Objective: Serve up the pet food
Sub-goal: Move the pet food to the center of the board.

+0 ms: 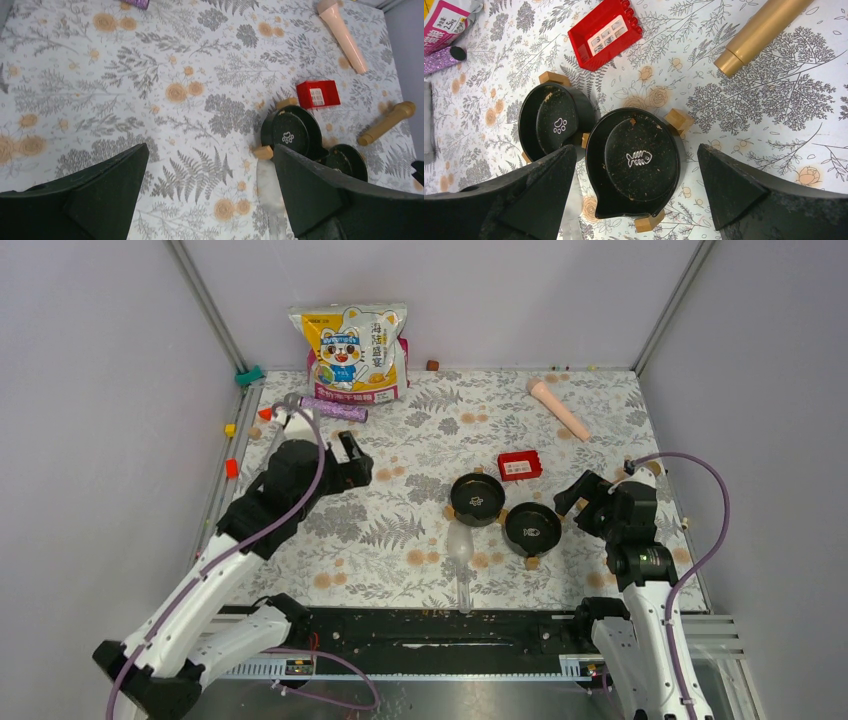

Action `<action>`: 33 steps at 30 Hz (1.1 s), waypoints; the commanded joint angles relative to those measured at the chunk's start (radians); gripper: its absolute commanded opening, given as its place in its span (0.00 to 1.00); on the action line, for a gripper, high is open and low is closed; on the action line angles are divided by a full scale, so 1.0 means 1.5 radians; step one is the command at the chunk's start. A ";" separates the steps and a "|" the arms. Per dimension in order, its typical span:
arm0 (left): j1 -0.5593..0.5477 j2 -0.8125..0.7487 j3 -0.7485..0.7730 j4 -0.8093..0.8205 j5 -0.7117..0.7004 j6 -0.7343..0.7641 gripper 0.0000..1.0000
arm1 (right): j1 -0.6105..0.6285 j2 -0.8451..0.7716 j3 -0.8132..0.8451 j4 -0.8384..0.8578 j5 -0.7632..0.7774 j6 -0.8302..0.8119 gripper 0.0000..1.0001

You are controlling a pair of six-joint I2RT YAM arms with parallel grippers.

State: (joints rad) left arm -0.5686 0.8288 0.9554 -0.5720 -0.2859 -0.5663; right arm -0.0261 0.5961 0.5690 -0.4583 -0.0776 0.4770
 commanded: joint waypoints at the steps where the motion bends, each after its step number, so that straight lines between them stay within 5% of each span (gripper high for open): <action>1: 0.002 0.127 0.131 0.051 -0.028 0.037 0.99 | 0.005 -0.002 0.003 0.020 -0.024 0.008 0.99; 13: 0.011 0.586 0.522 0.186 -0.245 0.168 0.99 | 0.005 -0.031 -0.029 0.060 -0.052 0.017 0.99; 20: 0.017 0.836 0.756 0.270 -0.384 0.339 0.99 | 0.004 -0.028 -0.035 0.070 -0.052 0.018 0.99; 25: 0.031 0.948 0.795 0.411 -0.430 0.442 0.98 | 0.005 -0.038 -0.043 0.075 -0.041 0.021 1.00; 33: 0.078 1.071 0.865 0.513 -0.420 0.426 0.99 | 0.005 -0.044 -0.057 0.086 -0.043 0.027 0.99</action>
State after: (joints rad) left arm -0.4946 2.3890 2.1460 0.0200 -0.8703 0.0452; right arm -0.0250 0.5385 0.4934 -0.3737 -0.1333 0.5053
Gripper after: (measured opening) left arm 0.985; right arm 0.993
